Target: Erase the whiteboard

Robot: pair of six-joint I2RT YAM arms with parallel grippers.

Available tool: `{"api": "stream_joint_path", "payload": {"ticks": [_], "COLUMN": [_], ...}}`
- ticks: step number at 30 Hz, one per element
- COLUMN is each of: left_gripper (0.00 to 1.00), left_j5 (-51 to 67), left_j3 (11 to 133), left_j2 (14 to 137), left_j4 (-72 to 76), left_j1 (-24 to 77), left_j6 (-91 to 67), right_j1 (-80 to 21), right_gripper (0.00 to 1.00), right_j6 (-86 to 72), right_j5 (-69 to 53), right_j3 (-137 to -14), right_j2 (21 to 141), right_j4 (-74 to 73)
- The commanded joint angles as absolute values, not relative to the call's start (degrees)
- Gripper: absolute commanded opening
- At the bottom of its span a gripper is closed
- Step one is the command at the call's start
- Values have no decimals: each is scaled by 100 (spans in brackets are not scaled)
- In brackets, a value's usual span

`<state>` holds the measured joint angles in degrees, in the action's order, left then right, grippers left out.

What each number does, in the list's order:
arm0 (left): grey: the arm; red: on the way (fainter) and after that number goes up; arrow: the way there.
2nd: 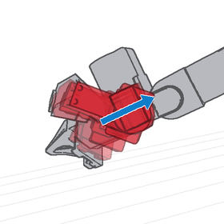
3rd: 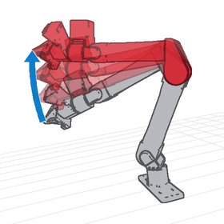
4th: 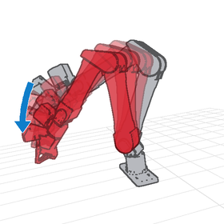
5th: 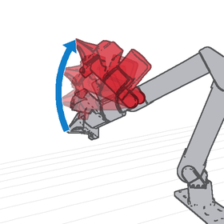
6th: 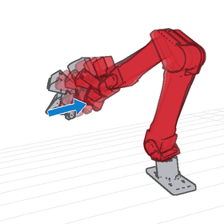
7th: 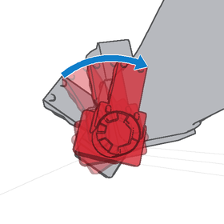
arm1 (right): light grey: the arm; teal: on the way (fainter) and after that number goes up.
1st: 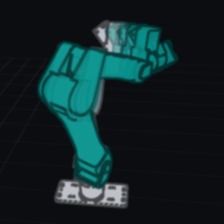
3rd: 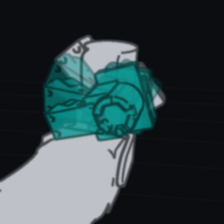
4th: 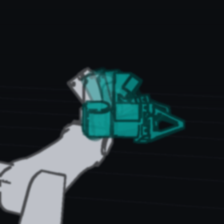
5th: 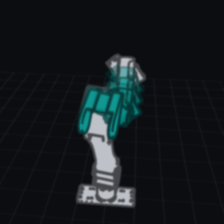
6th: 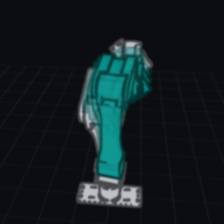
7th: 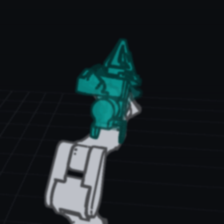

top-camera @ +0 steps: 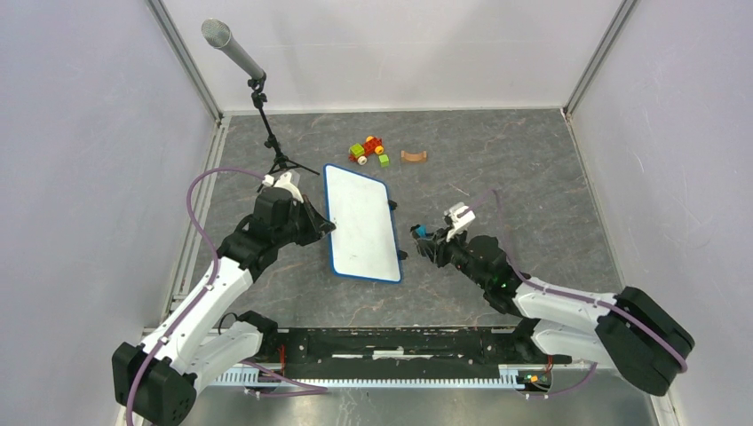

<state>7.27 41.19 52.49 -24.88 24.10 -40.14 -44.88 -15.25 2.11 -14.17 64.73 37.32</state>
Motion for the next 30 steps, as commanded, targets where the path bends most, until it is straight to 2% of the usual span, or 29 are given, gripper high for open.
{"api": "stream_joint_path", "payload": {"ticks": [1,7,9,11,15,17,22,24,27,29,30], "left_gripper": [6,25,37,43,63,68,73,74,76,80,82], "left_j5": [1378,1430,1441,1436,1271,1142,801,702,621,632,676], "left_j3": [4142,4330,4381,4472,4773,4958,5405,5528,5708,5858,5947], "left_j2": [5260,5275,5252,5190,4982,4843,4430,4257,3962,3757,3638], "left_j4": [-2839,-2839,-2845,-2877,-3116,-3348,-3904,-4066,-4249,-4347,-4367], "left_j1": [2584,2584,2585,2586,2585,2586,2585,2585,2584,2584,2585], "left_j6": [-3753,-3798,-3810,-3791,-3668,-3549,-3271,-3178,-3035,-2951,-2903], "right_j1": [-4474,-4473,-4474,-4464,-4414,-4329,-4110,-4078,-4074,-4085,-4087], "right_gripper": [27,27,27,29,35,38,40,47,67,77,86], "right_j6": [-1799,-2169,-2451,-2634,-2687,-2657,-2513,-2477,-2349,-2186,-2078], "right_j5": [1744,3052,3664,4200,4657,4732,4446,4332,4021,3908,3863], "right_j3": [-1179,-1374,-1550,-1685,-1802,-1887,-1998,-2092,-2382,-2621,-2706], "right_j2": [5991,5865,5883,5867,5823,5837,5850,5918,5900,5694,5499], "right_j4": [3660,2614,2001,1492,1092,929,781,673,314,-201,-438]}}
